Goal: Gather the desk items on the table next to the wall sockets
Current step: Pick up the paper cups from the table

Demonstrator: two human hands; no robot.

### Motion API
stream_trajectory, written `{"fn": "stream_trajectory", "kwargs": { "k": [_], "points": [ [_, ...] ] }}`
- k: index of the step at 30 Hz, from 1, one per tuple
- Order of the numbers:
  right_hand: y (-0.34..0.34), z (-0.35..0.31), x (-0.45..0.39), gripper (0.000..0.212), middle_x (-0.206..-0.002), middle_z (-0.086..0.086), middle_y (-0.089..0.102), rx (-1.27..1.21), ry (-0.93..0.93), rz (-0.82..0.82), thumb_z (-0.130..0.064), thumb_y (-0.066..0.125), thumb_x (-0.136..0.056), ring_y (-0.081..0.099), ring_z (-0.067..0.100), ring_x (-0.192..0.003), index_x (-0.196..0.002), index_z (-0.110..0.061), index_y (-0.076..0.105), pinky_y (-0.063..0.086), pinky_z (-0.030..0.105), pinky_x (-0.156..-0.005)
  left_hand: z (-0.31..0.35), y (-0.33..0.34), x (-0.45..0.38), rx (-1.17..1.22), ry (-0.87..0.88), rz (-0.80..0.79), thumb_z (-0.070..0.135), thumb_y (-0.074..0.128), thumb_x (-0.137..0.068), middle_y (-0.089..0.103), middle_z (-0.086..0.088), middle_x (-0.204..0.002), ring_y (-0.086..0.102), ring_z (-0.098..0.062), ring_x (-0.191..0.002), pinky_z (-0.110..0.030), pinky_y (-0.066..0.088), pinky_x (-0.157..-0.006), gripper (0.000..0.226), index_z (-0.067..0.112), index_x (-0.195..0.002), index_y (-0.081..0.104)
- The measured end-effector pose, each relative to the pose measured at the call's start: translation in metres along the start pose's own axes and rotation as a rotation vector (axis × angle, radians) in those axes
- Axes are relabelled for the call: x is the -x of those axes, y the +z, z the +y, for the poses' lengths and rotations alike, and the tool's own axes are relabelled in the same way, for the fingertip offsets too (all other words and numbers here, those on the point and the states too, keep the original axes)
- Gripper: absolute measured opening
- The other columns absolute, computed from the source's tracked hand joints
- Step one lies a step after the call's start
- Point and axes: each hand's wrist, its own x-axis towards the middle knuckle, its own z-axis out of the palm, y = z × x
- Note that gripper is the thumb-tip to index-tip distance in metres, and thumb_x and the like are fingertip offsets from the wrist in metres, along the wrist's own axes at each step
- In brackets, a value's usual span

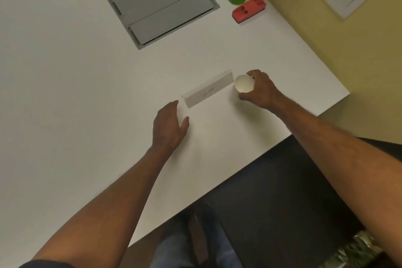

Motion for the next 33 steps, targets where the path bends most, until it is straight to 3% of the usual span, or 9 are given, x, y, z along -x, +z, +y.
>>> {"fn": "stream_trajectory", "kwargs": {
  "k": [10,14,19,33],
  "points": [
    [0.006,0.017,-0.071,0.084,-0.14,0.014,0.042,0.081,-0.054,0.201,-0.028,0.082,-0.074,0.051,0.03,-0.125,-0.145,-0.015,0.04,0.039,0.027,-0.096,-0.052,0.046,-0.035,-0.299,0.039,-0.025,0.044,0.051,-0.093,0.039,-0.015,-0.153,0.038,-0.036,-0.139,-0.05,0.031,-0.113,0.066,0.004,-0.145,0.039],
    [0.007,0.018,-0.092,0.084,-0.141,0.012,0.041,0.09,-0.057,0.208,-0.029,0.082,-0.074,0.051,0.026,-0.124,-0.145,-0.014,0.04,0.035,0.019,-0.091,-0.06,0.057,-0.036,-0.322,0.032,-0.002,0.045,0.045,-0.097,0.029,-0.012,-0.161,0.027,-0.035,-0.146,-0.053,0.022,-0.118,0.065,0.006,-0.149,0.035],
    [0.007,0.024,-0.104,0.085,-0.141,0.011,0.041,0.082,-0.024,0.209,-0.032,0.083,-0.074,0.05,0.024,-0.124,-0.145,-0.015,0.039,0.036,0.021,-0.091,-0.064,0.062,-0.032,-0.313,0.036,0.007,0.045,0.038,-0.102,0.019,-0.008,-0.166,0.017,-0.032,-0.152,-0.053,0.013,-0.122,0.064,0.009,-0.154,0.029],
    [0.008,0.031,-0.096,0.11,-0.15,0.011,0.035,0.037,-0.031,0.214,-0.035,0.086,-0.072,0.042,0.022,-0.135,-0.157,-0.015,0.02,0.033,0.022,-0.101,-0.07,0.07,-0.033,-0.361,0.041,0.043,0.046,0.035,-0.101,0.018,-0.008,-0.166,0.017,-0.03,-0.153,-0.053,0.014,-0.122,0.065,0.01,-0.155,0.028]
  ]
}}
